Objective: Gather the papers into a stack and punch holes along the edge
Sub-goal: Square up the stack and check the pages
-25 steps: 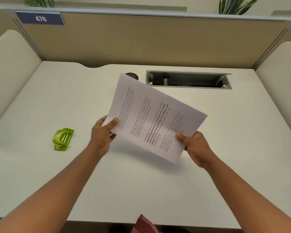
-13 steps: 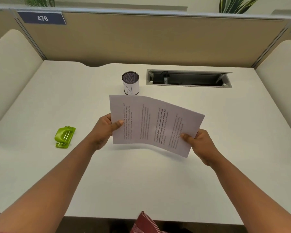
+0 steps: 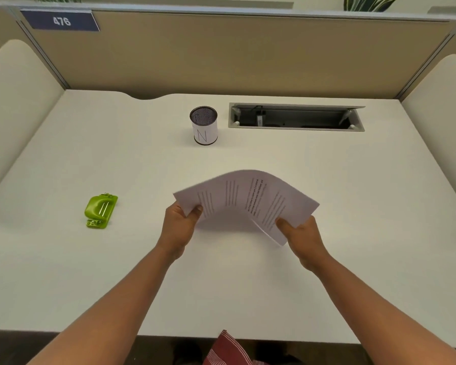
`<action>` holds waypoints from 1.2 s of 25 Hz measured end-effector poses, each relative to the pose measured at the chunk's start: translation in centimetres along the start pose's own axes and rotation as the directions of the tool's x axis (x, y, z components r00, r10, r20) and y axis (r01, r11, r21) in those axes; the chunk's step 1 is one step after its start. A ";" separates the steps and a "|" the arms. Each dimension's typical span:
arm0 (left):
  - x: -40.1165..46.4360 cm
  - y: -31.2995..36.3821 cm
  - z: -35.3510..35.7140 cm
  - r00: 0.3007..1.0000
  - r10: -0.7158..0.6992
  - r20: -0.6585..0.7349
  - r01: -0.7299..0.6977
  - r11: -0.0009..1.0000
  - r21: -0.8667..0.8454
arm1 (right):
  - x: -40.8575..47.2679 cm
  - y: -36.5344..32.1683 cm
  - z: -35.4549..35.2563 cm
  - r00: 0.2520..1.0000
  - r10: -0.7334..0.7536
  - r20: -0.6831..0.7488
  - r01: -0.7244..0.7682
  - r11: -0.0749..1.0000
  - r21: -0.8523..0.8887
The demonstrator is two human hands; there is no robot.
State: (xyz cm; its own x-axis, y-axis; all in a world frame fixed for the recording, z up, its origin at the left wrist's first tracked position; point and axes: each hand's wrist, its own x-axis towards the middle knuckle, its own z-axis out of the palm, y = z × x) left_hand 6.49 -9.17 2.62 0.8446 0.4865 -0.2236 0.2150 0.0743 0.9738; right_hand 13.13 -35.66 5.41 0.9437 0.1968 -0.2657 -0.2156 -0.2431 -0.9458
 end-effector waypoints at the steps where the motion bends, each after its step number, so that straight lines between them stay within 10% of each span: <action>1: 0.0 0.1 0.0 1.000 0.004 -0.008 -0.004 1.000 -0.009 | 0.0 -0.1 0.1 1.000 -0.012 -0.008 0.012 1.000 0.006; 30: 0.3 -0.5 0.6 0.997 -0.004 -0.081 0.011 0.996 0.092 | 0.5 0.1 1.1 0.998 0.066 -0.024 -0.069 0.989 -0.128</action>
State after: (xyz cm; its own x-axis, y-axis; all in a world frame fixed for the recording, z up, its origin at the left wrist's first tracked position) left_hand 6.97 -9.56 2.01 0.8011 0.5554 -0.2231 0.2686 -0.0006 0.9632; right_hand 13.29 -34.50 4.96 0.9331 0.1576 -0.3232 -0.2461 -0.3753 -0.8936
